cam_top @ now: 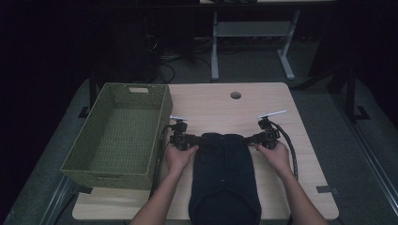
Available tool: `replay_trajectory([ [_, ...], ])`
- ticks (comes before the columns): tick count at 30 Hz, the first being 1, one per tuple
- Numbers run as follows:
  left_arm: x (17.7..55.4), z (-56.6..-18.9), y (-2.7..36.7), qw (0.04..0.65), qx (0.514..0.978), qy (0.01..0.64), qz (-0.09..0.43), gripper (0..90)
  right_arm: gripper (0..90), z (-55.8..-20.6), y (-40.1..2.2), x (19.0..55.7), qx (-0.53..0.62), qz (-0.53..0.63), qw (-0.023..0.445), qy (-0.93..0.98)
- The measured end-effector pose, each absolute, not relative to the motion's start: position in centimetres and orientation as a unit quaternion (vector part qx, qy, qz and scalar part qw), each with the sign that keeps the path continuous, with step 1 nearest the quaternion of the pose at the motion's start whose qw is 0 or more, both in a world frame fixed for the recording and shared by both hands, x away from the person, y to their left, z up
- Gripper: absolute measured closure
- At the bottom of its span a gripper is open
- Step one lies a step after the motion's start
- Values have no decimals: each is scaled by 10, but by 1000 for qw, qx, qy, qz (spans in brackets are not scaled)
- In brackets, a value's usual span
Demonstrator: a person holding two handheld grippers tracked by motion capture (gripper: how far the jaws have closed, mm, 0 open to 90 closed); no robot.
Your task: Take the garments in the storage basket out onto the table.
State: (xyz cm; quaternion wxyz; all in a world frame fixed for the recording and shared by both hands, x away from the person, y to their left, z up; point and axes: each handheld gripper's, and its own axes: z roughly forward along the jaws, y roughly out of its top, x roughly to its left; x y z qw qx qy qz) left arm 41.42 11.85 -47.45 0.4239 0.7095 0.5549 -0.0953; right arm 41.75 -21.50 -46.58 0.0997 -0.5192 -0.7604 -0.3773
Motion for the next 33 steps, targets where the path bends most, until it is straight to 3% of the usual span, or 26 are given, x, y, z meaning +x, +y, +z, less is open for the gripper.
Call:
replay_trajectory([
  [1, 414, -475, 118, 424, 709, 555, -95, 669, 633, -466, -215, 417, -519, -377, 100, -760],
  [4, 414, -474, 119, 419, 713, 555, -86, 752, 745, -467, -215, 418, -520, -376, 101, -760],
  [7, 414, -474, 119, 419, 713, 555, -89, 801, 770, -466, -216, 418, -519, -377, 104, -760],
  [33, 419, -445, 116, 459, 707, 532, -81, 820, 789, -442, -230, 420, -506, -417, 110, -747],
])
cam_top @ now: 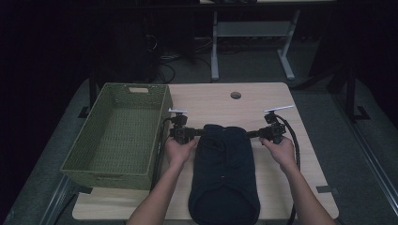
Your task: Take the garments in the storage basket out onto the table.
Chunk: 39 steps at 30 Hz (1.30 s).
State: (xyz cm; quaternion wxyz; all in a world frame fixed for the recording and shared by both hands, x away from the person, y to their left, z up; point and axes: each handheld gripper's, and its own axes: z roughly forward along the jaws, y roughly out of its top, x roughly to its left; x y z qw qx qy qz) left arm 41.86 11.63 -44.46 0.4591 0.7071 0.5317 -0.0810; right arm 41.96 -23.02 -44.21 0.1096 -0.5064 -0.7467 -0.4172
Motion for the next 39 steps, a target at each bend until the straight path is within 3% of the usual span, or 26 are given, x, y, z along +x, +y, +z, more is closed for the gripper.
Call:
replay_trajectory([
  [39, 433, -358, 120, 522, 700, 484, -49, 822, 784, -366, -238, 434, -479, -471, 85, -736],
])
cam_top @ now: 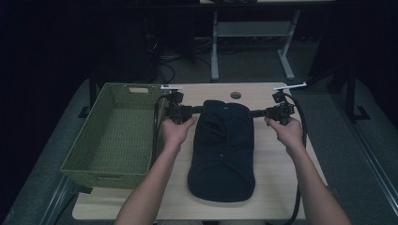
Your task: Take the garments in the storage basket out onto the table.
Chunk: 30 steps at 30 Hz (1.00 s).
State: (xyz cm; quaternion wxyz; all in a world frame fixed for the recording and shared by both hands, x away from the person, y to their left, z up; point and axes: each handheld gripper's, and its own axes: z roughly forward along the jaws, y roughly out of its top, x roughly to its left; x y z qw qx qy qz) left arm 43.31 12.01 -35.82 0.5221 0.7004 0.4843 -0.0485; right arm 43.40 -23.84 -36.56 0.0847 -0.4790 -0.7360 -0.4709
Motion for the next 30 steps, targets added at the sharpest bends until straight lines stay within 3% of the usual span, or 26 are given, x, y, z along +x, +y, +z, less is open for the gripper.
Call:
replay_trajectory([
  [30, 381, -371, 126, 537, 714, 449, -28, 817, 774, -374, -234, 391, -442, -479, 65, -756],
])
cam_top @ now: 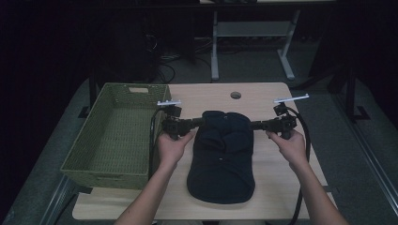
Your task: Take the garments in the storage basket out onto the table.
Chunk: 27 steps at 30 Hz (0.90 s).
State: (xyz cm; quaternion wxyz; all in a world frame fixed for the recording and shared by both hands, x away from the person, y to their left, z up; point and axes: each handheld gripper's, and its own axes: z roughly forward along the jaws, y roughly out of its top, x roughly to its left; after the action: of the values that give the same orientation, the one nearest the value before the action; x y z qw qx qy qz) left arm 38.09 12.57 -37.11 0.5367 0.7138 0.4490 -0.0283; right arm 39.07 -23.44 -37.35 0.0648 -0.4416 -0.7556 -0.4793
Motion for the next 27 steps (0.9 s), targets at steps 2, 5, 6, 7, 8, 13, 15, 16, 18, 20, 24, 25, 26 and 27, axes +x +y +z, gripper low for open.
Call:
replay_trajectory([
  [2, 375, -373, 127, 538, 714, 446, -30, 817, 772, -375, -235, 385, -435, -480, 64, -759],
  [5, 367, -377, 128, 542, 715, 441, -29, 815, 769, -377, -235, 378, -429, -483, 63, -761],
  [6, 364, -378, 128, 540, 718, 438, -26, 815, 766, -378, -235, 375, -427, -483, 62, -761],
  [7, 364, -378, 128, 540, 718, 438, -26, 814, 765, -379, -235, 372, -426, -484, 61, -762],
  [8, 359, -381, 129, 541, 719, 436, -27, 814, 764, -379, -234, 369, -424, -483, 62, -764],
  [13, 348, -390, 134, 536, 723, 433, -35, 816, 764, -385, -232, 358, -414, -476, 66, -773],
  [15, 345, -391, 134, 537, 724, 432, -36, 816, 763, -386, -231, 355, -412, -477, 65, -774],
  [16, 340, -394, 136, 537, 724, 431, -39, 816, 763, -387, -230, 351, -407, -476, 66, -777],
  [18, 335, -397, 138, 538, 723, 430, -44, 816, 762, -388, -230, 346, -405, -475, 69, -778],
  [20, 330, -400, 139, 538, 724, 429, -45, 816, 762, -389, -229, 341, -401, -474, 72, -780],
  [24, 319, -404, 141, 534, 730, 424, -49, 816, 763, -396, -228, 329, -394, -474, 83, -783],
  [25, 317, -405, 142, 533, 731, 423, -50, 816, 763, -398, -228, 326, -393, -475, 85, -783],
  [26, 314, -407, 143, 532, 732, 423, -53, 816, 763, -400, -228, 322, -392, -475, 87, -783],
  [27, 311, -409, 144, 530, 734, 422, -54, 816, 763, -402, -227, 319, -390, -474, 89, -784],
])
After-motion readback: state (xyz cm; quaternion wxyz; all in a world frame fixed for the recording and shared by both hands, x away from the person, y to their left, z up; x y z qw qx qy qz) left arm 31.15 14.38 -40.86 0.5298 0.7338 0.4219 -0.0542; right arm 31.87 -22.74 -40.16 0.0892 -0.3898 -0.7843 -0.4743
